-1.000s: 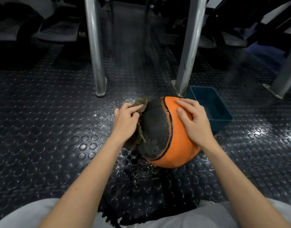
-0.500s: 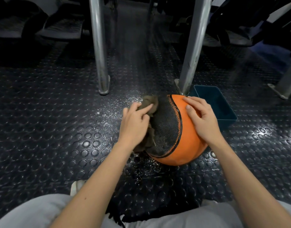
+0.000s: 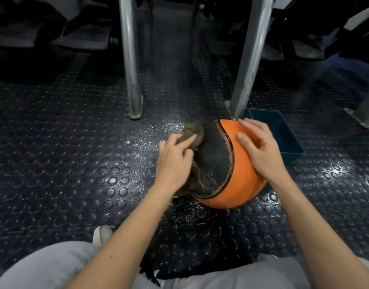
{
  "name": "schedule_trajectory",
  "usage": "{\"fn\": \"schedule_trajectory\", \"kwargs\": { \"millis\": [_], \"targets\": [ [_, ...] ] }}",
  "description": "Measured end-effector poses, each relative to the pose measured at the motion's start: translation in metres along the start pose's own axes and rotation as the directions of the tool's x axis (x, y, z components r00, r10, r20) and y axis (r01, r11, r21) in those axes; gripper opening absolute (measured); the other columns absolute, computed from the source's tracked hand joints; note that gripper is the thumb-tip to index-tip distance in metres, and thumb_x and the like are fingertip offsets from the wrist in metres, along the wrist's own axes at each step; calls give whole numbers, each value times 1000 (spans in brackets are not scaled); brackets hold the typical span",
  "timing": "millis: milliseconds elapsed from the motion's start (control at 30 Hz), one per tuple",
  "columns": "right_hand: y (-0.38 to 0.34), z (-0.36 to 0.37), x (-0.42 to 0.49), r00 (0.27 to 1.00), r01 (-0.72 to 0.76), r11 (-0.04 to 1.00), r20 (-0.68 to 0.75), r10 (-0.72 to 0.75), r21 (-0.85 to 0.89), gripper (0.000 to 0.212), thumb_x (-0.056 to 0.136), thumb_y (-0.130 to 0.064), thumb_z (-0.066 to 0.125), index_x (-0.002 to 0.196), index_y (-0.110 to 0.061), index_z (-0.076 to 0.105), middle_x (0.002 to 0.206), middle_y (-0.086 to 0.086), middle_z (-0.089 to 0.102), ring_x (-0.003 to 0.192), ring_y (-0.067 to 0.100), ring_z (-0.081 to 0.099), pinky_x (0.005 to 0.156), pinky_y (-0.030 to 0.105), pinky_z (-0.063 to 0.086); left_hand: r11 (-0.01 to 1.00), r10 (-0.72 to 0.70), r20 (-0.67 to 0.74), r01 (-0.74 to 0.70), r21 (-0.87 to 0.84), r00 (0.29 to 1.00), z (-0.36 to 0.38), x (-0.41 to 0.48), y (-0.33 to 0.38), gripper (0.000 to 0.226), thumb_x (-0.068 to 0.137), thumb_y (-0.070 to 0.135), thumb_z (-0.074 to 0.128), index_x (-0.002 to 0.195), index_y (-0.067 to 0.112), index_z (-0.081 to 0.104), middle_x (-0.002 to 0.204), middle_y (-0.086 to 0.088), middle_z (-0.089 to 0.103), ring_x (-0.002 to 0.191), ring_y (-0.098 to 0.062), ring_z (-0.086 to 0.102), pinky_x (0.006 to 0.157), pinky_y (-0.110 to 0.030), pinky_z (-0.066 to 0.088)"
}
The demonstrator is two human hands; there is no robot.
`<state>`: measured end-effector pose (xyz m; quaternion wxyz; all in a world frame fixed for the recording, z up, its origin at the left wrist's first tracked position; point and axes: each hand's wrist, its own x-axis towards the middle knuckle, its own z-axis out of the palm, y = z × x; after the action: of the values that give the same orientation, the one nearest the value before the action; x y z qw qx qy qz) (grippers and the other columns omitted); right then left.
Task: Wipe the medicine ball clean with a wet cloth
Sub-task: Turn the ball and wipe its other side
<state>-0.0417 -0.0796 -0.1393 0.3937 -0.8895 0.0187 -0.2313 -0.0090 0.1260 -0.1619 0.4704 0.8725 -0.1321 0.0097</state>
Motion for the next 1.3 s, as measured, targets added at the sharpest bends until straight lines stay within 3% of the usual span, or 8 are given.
{"fn": "schedule_trajectory", "kwargs": {
  "millis": [167,267,400,500,700,933,1100,1300],
  "targets": [
    [-8,2,-3,987,131,991,-85,-134,-37,27,79,-48,62,99,-31,67,109,-7,58,107,15,52,98,44,42,947,-269,30,270,-174,963,-1,9,-23,40,98,9,37,132,20,54,110,5,42,117,-21,33,100,-26,23],
    [-17,-11,-2,989,51,989,143,-30,-142,51,73,-65,65,116,-39,59,127,-17,48,124,9,41,110,55,27,916,-338,48,340,-213,940,1,14,-28,39,99,10,37,132,19,54,109,4,42,123,-25,36,110,-40,25],
    [-12,-17,-2,901,10,965,421,104,-260,101,50,-79,68,136,-55,19,148,-25,11,138,-2,4,116,53,-2,916,-339,23,335,-219,941,3,19,-29,40,96,8,38,128,22,58,111,2,43,122,-28,38,110,-43,25],
    [-8,-8,0,928,-49,986,357,104,-160,90,57,-77,63,132,-58,17,154,-16,8,143,5,-2,116,56,4,919,-310,7,302,-253,951,3,20,-23,40,96,8,40,128,23,58,111,4,44,122,-26,39,110,-42,27],
    [-14,7,-5,970,-70,943,200,141,-325,54,78,-74,40,127,-65,19,158,-4,10,144,20,3,114,57,9,962,-177,-26,167,-214,984,6,12,-2,40,97,10,40,131,24,55,113,9,42,114,-18,35,99,-23,24],
    [-19,-1,-4,954,-150,900,178,240,-409,64,73,-74,33,136,-62,21,152,-4,16,137,22,11,111,53,22,991,132,38,-131,-35,990,9,-7,14,43,93,21,36,130,30,55,118,10,47,104,-15,33,90,-20,27],
    [-21,4,-5,958,-144,910,175,226,-388,66,70,-76,35,134,-62,25,147,-6,16,134,20,11,110,55,22,975,-49,-17,44,-216,999,10,-4,-1,39,95,13,41,122,34,60,104,16,48,102,-11,34,84,-13,24],
    [-19,8,-8,970,-150,924,127,206,-352,64,72,-73,39,134,-59,30,147,-4,18,133,19,11,111,57,18,879,-375,2,357,-317,927,23,4,-42,38,93,10,43,118,28,65,121,0,56,119,-31,46,106,-47,35]
  ]
}}
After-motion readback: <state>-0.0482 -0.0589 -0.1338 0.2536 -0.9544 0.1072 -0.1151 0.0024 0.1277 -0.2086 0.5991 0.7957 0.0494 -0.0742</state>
